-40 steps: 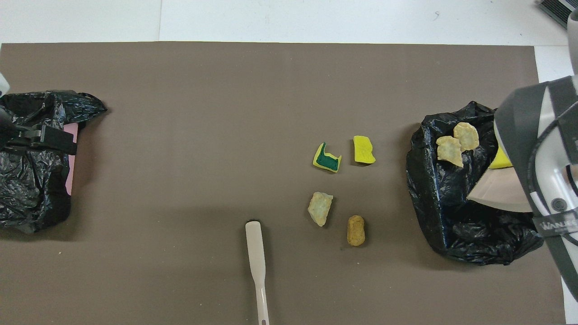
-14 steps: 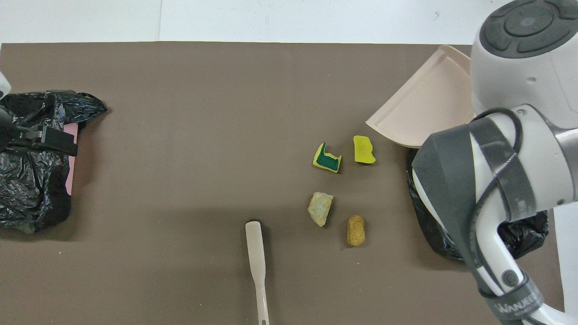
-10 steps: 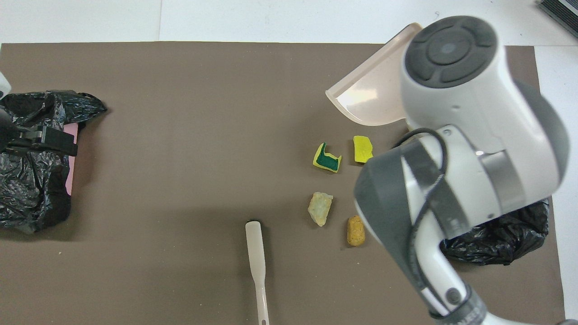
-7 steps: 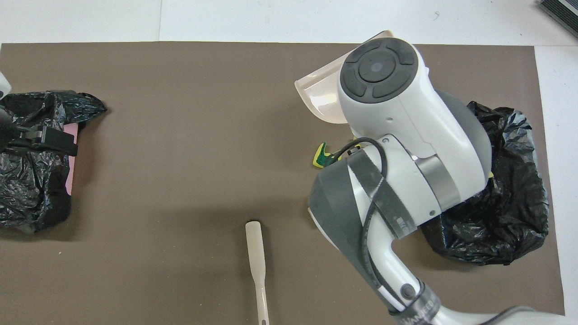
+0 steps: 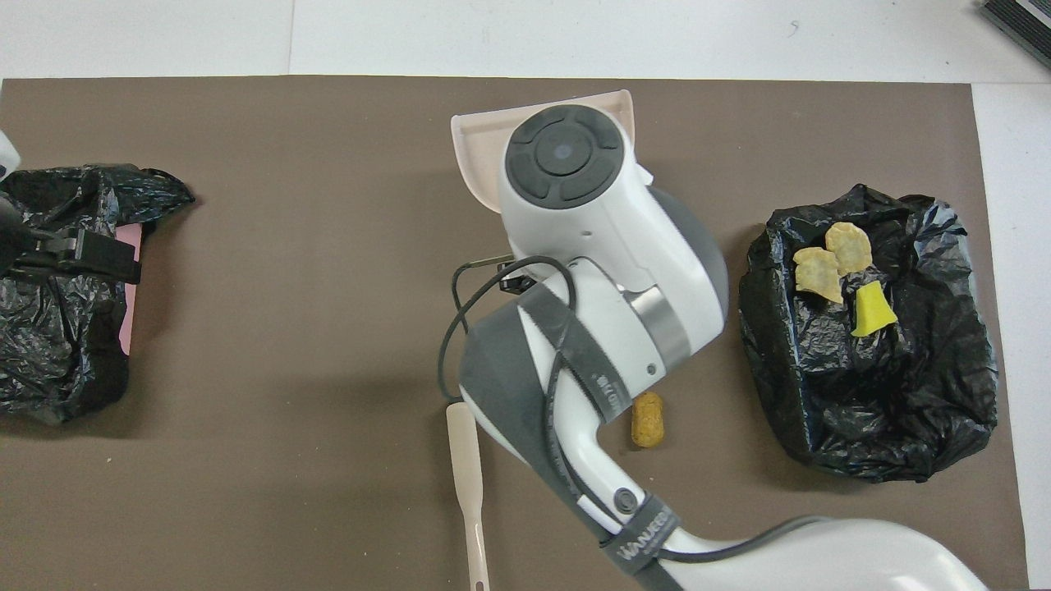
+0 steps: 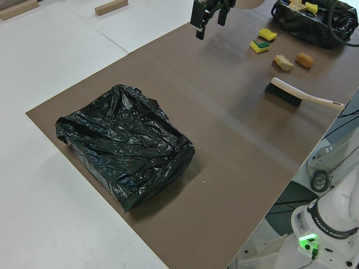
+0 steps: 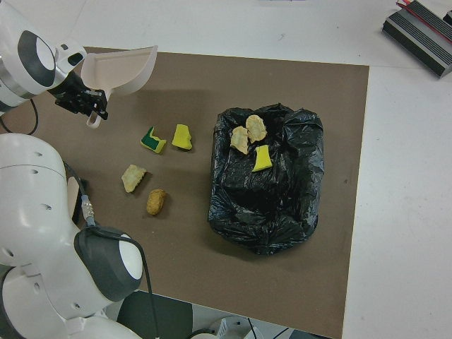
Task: Sweep and dump trash in bin
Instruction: 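Carry the empty dustpan back to the mat center with the right gripper, then lower the dustpan onto the mat and open the right gripper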
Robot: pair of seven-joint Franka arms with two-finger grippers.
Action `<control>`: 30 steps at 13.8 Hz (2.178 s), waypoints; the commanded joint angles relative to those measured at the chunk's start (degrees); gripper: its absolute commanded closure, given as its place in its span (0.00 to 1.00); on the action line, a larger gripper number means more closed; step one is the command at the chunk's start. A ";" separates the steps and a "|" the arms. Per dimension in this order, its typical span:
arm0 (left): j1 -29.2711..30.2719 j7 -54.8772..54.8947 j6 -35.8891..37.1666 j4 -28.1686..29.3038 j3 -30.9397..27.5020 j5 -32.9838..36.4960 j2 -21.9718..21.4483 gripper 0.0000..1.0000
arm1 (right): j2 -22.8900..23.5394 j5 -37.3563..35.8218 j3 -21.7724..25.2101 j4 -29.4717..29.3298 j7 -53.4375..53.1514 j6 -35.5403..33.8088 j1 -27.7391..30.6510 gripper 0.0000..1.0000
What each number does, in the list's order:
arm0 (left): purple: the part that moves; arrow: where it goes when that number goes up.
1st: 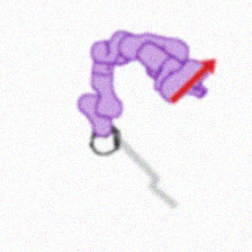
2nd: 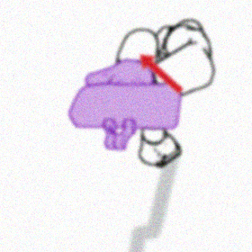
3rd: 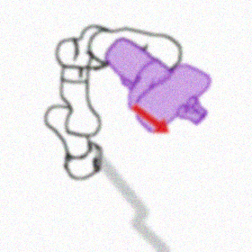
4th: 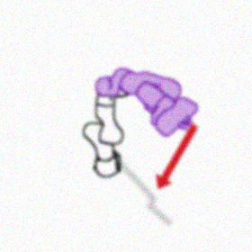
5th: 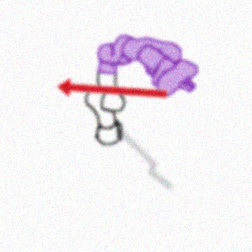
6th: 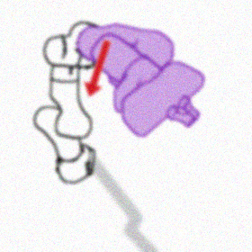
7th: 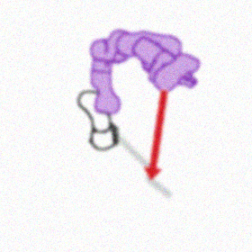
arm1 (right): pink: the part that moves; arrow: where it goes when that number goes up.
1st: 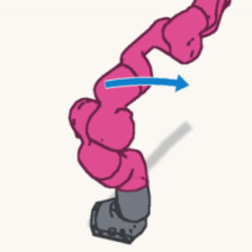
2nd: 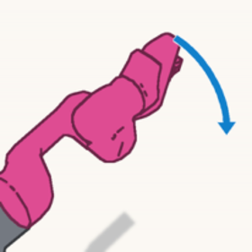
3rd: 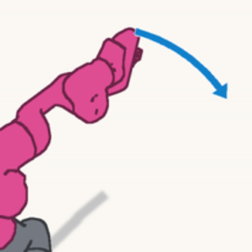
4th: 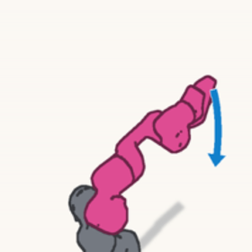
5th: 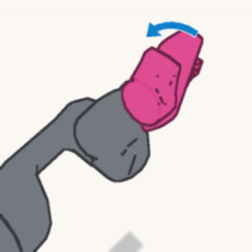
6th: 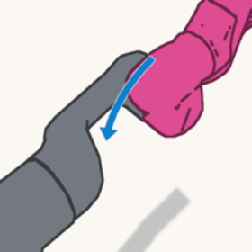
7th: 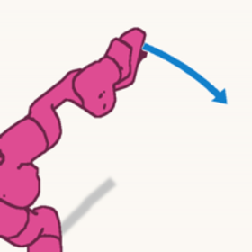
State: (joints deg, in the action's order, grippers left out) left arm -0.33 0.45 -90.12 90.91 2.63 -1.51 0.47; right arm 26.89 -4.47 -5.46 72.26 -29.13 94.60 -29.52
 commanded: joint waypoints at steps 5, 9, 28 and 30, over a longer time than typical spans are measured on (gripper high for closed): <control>0.07 -0.54 0.74 0.06 0.09 0.98 -0.47 0.00 | 11.07 2.62 0.02 -6.96 -10.33 4.79 -6.86 1.00; 0.07 -0.54 0.74 0.06 0.09 0.98 -0.56 0.00 | 14.41 4.64 -0.16 -6.87 -10.42 8.32 -7.92 1.00; 0.07 -0.54 0.74 0.06 0.09 0.98 -0.47 0.00 | 3.46 7.37 0.37 5.93 -10.41 11.92 -6.07 0.00; 0.16 -0.54 0.74 0.06 0.09 0.98 -0.47 0.00 | -1.29 7.46 0.37 11.73 -10.42 12.53 -6.34 0.00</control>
State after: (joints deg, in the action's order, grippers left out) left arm -0.33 0.43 -90.12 90.91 2.63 -1.51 0.47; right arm 32.54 2.10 -4.91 74.60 -38.88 105.60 -35.92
